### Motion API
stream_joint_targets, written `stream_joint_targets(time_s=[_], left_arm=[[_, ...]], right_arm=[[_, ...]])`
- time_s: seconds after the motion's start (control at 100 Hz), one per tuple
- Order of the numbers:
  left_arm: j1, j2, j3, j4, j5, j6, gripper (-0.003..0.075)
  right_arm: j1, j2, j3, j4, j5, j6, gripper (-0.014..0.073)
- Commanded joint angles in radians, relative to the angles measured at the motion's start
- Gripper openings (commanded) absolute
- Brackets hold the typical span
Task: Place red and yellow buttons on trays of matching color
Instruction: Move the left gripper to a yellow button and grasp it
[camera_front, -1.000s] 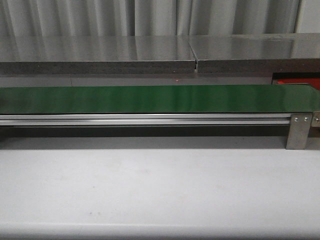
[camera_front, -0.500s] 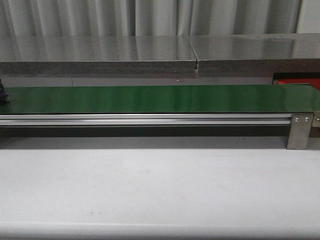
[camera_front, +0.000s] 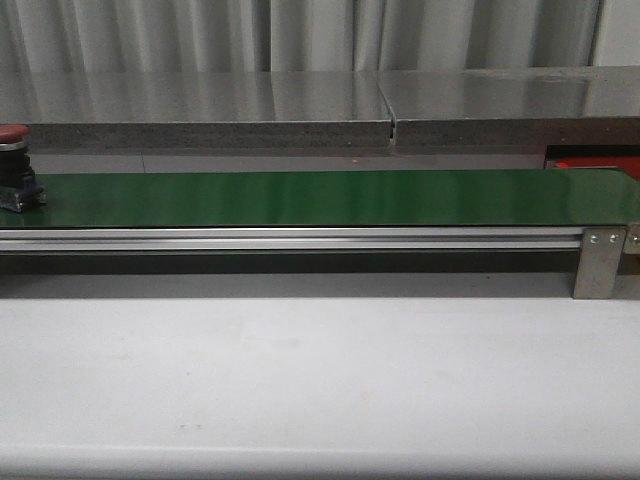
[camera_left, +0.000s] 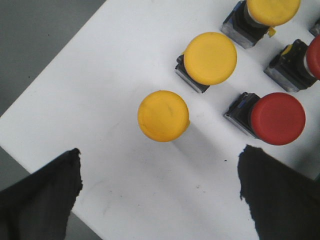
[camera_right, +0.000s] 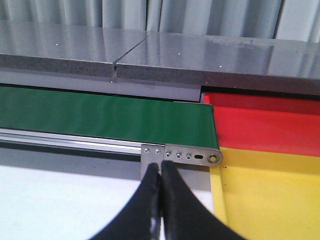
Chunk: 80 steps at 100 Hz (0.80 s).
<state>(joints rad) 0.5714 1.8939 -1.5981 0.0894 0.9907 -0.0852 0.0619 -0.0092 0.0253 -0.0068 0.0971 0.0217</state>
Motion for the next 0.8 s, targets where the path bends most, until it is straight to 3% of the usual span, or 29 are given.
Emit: stream_joint_targets(time_s=[0.0, 0.79], left_arm=[[0.0, -0.058, -0.005, 0.004, -0.068, -0.013, 0.0609], [0.0, 0.056, -0.004, 0.006, -0.145, -0.013, 0.0608]], right_arm=[[-0.005, -0.014, -0.017, -0.006, -0.084, -0.002, -0.0118], [-0.005, -0.014, -0.017, -0.006, -0.084, -0.002, -0.0118]])
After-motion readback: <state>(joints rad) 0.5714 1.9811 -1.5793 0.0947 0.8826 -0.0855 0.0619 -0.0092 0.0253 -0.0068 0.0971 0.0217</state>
